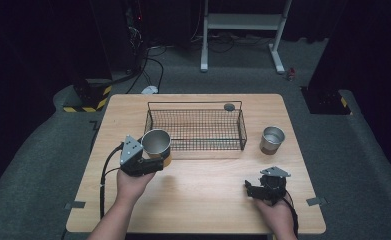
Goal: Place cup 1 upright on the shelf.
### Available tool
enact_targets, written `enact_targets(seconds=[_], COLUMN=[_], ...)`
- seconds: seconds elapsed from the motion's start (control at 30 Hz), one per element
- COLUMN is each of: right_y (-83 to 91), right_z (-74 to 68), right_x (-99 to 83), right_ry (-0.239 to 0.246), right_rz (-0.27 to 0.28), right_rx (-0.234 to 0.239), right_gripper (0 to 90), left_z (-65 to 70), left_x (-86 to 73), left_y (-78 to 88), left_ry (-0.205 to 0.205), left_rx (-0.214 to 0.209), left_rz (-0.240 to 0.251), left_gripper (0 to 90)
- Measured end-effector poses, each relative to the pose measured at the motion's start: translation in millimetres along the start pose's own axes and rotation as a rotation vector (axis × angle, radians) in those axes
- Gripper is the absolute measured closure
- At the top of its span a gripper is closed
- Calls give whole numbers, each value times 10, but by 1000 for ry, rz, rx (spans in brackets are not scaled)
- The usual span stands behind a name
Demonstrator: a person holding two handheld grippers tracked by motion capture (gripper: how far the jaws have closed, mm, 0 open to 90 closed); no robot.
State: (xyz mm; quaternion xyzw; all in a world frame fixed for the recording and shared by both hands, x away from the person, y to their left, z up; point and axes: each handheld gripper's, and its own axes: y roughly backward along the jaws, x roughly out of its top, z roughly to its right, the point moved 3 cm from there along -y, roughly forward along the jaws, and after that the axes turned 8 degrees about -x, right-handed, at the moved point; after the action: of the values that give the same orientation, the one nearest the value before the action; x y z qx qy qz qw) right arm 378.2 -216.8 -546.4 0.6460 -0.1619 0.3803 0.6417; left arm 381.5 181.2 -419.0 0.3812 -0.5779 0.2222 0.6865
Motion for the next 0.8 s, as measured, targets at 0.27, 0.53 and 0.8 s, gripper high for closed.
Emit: enact_targets(seconds=[0.27,0.53,0.8], right_y=[0,0,0], right_z=[0,0,0], right_x=[0,0,0], right_ry=[0,0,0], right_rz=[0,0,0], right_rx=[0,0,0], right_gripper=[97,97,97], left_z=[-17,-54,-64], left_x=[53,95,142], left_y=[-50,-83,-112], left_ry=[2,8,7], left_rx=[1,8,8], left_rz=[-6,-6,-6], left_gripper=[134,134,134])
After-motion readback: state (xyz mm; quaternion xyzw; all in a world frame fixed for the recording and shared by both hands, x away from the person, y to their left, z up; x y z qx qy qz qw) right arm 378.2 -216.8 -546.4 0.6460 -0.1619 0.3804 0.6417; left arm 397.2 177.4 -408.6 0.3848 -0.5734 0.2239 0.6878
